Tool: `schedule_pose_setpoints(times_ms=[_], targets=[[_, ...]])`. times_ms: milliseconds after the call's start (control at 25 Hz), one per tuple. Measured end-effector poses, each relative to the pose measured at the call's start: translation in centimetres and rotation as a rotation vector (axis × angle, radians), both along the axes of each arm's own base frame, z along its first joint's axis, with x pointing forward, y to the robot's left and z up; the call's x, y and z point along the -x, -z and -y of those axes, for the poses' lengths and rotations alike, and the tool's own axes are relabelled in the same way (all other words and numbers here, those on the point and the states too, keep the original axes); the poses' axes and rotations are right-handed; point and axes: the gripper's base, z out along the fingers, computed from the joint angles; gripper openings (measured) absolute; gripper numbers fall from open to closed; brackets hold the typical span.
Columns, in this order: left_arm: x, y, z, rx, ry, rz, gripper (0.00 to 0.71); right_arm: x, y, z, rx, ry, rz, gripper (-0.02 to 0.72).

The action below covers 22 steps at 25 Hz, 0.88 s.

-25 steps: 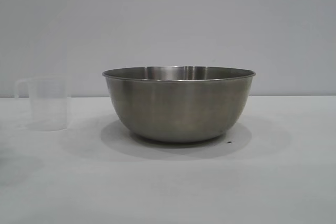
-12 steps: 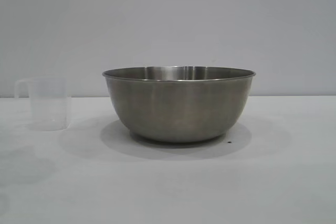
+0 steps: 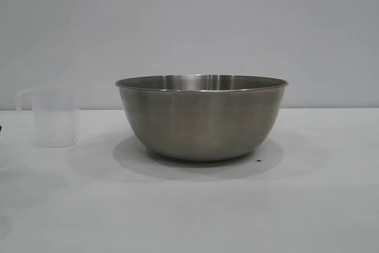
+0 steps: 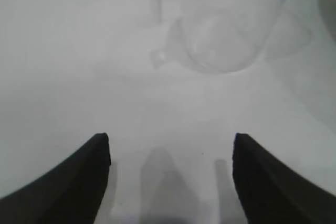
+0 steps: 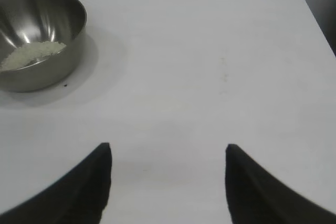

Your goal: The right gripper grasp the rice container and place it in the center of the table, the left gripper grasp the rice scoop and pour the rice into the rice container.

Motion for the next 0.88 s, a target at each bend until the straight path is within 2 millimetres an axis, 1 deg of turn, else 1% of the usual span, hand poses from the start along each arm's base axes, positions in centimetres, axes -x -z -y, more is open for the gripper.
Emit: schedule_pose_setpoints(times_ms=[160, 200, 280, 440, 560, 680, 880], targets=[[-1.5, 0.1, 0.5, -0.013, 0.008, -0.112, 0.436, 0.0, 0.0, 0.0, 0.0, 0.0, 0.0, 0.399], [-1.7, -0.1, 0.5, -0.014, 0.009, -0.137, 0.436, 0.0, 0.0, 0.0, 0.0, 0.0, 0.0, 0.399], [-2.2, -1.1, 0.7, -0.01, 0.012, -0.156, 0.436, 0.0, 0.0, 0.0, 0.0, 0.0, 0.0, 0.399], [-2.9, -5.1, 1.1, -0.003, 0.028, -0.181, 0.436, 0.0, 0.0, 0.0, 0.0, 0.0, 0.0, 0.399], [-2.7, -8.3, 1.2, 0.004, 0.04, -0.209, 0.436, 0.0, 0.0, 0.0, 0.0, 0.0, 0.0, 0.399], [-1.8, -11.0, 1.1, 0.008, 0.052, -0.221, 0.436, 0.0, 0.0, 0.0, 0.0, 0.0, 0.0, 0.399], [0.6, -15.4, 0.7, 0.024, 0.066, -0.171, 0.436, 0.0, 0.0, 0.0, 0.0, 0.0, 0.0, 0.399]])
